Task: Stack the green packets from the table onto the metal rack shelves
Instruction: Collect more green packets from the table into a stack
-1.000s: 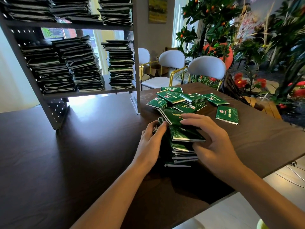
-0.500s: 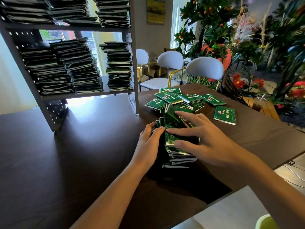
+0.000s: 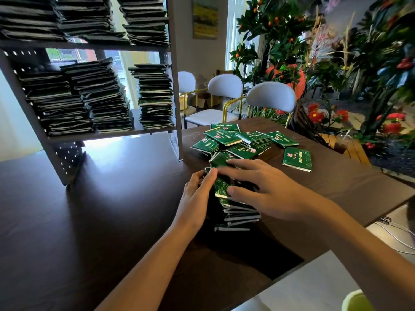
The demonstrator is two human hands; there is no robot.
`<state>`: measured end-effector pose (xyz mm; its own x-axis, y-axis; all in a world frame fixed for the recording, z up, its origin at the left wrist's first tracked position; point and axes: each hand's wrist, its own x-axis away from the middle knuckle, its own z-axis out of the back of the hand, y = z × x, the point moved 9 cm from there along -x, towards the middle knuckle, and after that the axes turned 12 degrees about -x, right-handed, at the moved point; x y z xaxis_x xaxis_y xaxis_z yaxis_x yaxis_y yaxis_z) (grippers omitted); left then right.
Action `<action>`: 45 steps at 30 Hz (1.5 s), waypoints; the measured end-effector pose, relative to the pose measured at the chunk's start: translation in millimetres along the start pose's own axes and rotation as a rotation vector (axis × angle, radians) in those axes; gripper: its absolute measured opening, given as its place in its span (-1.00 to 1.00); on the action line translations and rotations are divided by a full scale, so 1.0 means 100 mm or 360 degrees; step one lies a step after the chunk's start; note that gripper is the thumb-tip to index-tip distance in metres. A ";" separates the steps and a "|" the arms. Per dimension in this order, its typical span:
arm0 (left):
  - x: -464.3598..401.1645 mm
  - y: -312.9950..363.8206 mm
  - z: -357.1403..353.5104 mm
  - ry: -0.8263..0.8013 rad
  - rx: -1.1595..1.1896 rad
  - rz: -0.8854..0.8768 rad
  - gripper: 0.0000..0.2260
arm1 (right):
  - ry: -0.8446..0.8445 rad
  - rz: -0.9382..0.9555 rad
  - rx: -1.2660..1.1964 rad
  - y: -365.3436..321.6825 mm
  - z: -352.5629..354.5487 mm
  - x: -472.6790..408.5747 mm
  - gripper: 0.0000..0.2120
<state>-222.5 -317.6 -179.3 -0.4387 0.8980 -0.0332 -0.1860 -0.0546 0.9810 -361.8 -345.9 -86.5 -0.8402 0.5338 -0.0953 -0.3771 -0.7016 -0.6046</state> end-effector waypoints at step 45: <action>0.36 0.45 -0.20 -0.0303 -0.0348 -0.0672 0.18 | 0.0512 -0.0103 -0.1733 0.57 -0.31 0.12 0.05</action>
<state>-264.4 -296.0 -140.2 -0.1216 0.9239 -0.3628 -0.5009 0.2584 0.8260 -380.9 -364.6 -146.6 -0.6332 0.7608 -0.1423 0.2546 0.0312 -0.9665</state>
